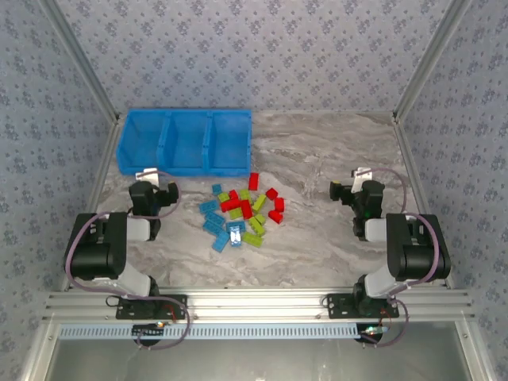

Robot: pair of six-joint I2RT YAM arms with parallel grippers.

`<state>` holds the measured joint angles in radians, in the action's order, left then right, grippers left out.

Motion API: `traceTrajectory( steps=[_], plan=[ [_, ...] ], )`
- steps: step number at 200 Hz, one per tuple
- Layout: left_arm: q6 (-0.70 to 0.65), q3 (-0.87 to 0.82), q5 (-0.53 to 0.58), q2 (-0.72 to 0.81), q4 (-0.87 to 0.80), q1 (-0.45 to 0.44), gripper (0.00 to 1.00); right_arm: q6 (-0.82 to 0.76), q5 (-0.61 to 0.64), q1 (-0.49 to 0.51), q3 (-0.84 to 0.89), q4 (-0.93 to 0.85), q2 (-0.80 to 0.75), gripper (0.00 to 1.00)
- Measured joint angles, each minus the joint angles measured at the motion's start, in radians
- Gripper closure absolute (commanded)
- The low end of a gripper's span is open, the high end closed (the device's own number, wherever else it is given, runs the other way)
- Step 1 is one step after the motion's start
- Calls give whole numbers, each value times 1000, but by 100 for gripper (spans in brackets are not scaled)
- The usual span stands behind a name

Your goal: Sort the legos into containers by color

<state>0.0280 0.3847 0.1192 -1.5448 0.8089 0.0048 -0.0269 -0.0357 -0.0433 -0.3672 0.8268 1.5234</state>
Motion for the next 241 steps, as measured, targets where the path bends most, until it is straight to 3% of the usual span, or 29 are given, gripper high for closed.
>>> traceTrajectory(
  steps=[116, 136, 170, 197, 218, 241],
  plan=[
    [0, 0, 0, 0, 0, 0, 1, 3, -2, -11, 0, 0, 0, 0],
    [0, 0, 0, 0, 0, 0, 1, 13, 64, 5, 8, -55, -69, 0],
    [0, 8, 35, 46, -68, -22, 1, 172, 188, 47, -29, -424, -485, 6],
    [64, 103, 127, 214, -345, -80, 1, 354, 141, 68, -148, -800, -804, 10],
    [134, 236, 180, 314, -581, -142, 1, 430, 39, 139, -217, -1048, -918, 11],
    [249, 318, 162, 403, -805, -251, 1, 478, -55, 284, -270, -1284, -894, 12]
  ],
)
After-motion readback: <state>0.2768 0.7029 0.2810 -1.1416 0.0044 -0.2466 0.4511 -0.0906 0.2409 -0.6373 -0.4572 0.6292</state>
